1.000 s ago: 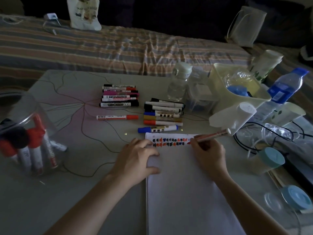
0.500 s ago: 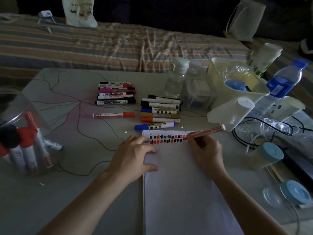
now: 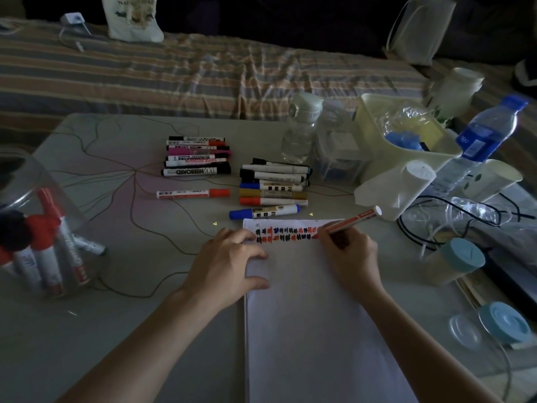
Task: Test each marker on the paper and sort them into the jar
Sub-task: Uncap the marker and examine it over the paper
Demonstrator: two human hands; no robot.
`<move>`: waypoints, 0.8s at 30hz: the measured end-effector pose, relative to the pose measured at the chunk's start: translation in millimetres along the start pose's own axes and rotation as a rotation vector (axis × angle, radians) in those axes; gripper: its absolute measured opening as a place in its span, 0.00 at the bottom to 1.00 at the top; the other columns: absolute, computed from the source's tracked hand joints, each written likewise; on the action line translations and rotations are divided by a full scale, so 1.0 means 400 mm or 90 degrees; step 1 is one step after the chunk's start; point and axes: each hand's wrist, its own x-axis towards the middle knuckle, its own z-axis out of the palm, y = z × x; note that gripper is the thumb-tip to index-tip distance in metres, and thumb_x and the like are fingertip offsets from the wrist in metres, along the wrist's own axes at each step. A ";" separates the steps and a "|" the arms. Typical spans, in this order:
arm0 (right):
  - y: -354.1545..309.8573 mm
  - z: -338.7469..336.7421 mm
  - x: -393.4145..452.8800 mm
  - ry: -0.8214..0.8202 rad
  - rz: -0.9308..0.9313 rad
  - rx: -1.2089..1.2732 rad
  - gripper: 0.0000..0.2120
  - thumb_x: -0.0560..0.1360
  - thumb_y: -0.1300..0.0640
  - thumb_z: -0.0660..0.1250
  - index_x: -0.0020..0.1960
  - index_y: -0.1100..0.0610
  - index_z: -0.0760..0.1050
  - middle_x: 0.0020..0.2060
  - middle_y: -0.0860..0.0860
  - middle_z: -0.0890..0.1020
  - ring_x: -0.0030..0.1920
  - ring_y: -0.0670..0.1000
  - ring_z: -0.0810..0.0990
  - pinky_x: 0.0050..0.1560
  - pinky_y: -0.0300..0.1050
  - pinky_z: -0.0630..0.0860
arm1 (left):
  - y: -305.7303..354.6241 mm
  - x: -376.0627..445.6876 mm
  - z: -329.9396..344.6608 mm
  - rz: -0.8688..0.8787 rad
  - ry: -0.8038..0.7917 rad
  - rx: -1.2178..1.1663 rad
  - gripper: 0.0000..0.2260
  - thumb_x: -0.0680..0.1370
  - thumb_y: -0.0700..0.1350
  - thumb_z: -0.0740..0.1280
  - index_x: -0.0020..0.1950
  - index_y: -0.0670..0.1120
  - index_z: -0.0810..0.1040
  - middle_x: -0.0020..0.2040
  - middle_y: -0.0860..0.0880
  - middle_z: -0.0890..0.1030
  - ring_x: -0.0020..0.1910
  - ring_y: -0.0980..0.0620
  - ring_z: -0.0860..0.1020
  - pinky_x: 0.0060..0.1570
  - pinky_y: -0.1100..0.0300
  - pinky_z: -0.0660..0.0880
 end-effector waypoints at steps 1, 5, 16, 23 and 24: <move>-0.001 -0.001 0.000 0.010 -0.002 0.005 0.09 0.74 0.49 0.72 0.44 0.56 0.81 0.36 0.50 0.83 0.38 0.49 0.81 0.39 0.41 0.77 | 0.000 0.000 0.000 -0.001 0.000 -0.003 0.26 0.69 0.63 0.72 0.65 0.59 0.76 0.69 0.55 0.69 0.66 0.54 0.65 0.62 0.57 0.66; -0.008 -0.008 -0.004 0.012 0.004 0.019 0.07 0.74 0.49 0.71 0.41 0.52 0.81 0.35 0.49 0.83 0.39 0.50 0.82 0.39 0.44 0.78 | 0.005 -0.002 -0.004 -0.005 -0.004 0.001 0.26 0.69 0.63 0.71 0.66 0.59 0.75 0.70 0.56 0.68 0.67 0.54 0.64 0.62 0.58 0.65; -0.004 -0.003 -0.004 0.022 0.000 0.029 0.09 0.74 0.49 0.71 0.41 0.54 0.81 0.35 0.50 0.84 0.39 0.50 0.81 0.37 0.39 0.75 | 0.014 -0.007 -0.013 -0.001 -0.011 -0.002 0.25 0.71 0.61 0.71 0.67 0.57 0.74 0.70 0.55 0.68 0.67 0.54 0.64 0.63 0.58 0.65; -0.006 0.006 -0.008 0.015 -0.014 0.022 0.06 0.74 0.53 0.71 0.40 0.54 0.80 0.34 0.51 0.82 0.36 0.51 0.80 0.34 0.37 0.74 | 0.019 -0.018 -0.030 -0.031 0.062 0.037 0.15 0.76 0.48 0.70 0.62 0.50 0.76 0.56 0.51 0.72 0.56 0.54 0.69 0.54 0.62 0.72; -0.008 0.004 -0.007 0.018 -0.007 0.031 0.06 0.74 0.52 0.71 0.40 0.53 0.81 0.35 0.50 0.83 0.37 0.50 0.81 0.36 0.40 0.76 | 0.016 -0.019 -0.029 -0.033 0.055 0.033 0.12 0.77 0.45 0.69 0.61 0.49 0.77 0.54 0.51 0.72 0.55 0.54 0.69 0.53 0.62 0.72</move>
